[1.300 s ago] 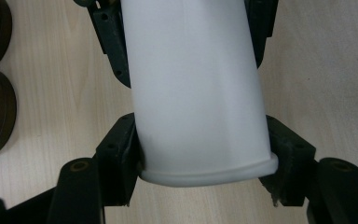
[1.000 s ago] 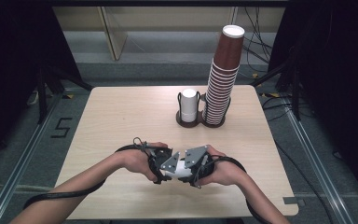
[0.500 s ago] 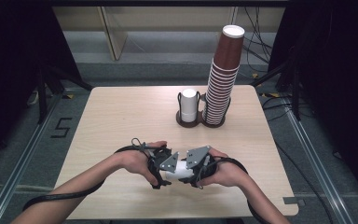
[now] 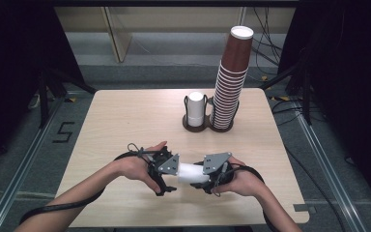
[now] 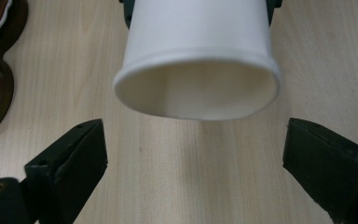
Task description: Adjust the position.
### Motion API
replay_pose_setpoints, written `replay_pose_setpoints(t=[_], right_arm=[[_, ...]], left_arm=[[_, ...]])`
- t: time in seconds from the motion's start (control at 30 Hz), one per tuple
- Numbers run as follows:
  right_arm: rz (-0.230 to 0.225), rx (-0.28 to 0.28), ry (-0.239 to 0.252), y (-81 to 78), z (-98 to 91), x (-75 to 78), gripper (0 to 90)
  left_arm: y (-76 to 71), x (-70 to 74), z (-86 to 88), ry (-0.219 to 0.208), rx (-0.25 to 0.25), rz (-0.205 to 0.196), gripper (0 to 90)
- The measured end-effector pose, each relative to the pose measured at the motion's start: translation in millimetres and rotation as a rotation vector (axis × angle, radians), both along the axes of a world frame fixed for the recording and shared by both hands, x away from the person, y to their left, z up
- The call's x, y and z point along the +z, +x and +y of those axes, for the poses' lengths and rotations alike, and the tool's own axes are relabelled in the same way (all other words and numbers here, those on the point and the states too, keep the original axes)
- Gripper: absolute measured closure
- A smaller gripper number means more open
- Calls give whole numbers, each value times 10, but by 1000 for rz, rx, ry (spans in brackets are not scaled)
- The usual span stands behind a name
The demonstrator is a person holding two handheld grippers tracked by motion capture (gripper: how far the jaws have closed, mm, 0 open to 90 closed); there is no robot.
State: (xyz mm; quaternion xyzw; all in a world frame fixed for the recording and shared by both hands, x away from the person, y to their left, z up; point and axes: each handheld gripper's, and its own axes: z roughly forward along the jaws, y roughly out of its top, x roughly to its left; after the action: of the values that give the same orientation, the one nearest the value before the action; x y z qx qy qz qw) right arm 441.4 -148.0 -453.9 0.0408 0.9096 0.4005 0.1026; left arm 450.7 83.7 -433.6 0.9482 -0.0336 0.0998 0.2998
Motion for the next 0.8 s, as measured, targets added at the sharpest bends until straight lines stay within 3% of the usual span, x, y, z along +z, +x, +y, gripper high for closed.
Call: replay_pose_setpoints(t=[0.03,0.07,0.1,0.13,0.23,0.27,0.33,0.47,0.53,0.77,0.8], right_arm=[[-15,-1,11,3,-24,2,360],[13,-18,27,-16,-42,-7,360],[-15,-6,35,-4,-60,-4,359],[8,-20,51,-21,-73,-13,359],[-22,-22,84,-16,-121,-21,358],[-26,-24,95,-14,-132,-28,358],[15,-62,122,-49,-174,-48,358],[-33,-42,173,-23,-237,-67,356],[-13,-67,196,-47,-270,-81,356],[-21,-116,266,-69,-356,-78,355],[-39,-120,276,-62,-371,-77,355]], left_arm=[[-2,-11,15,-28,15,13,57],[4,-12,33,-36,20,14,54],[11,-11,51,-43,23,11,54],[19,-8,70,-47,25,13,54],[36,0,116,-77,30,18,53],[39,0,136,-96,36,25,52],[42,-9,163,-132,40,43,51],[49,-23,207,-205,50,78,51],[53,-34,217,-254,58,101,51],[61,-23,237,-314,74,112,53],[61,-18,237,-326,82,112,53]])
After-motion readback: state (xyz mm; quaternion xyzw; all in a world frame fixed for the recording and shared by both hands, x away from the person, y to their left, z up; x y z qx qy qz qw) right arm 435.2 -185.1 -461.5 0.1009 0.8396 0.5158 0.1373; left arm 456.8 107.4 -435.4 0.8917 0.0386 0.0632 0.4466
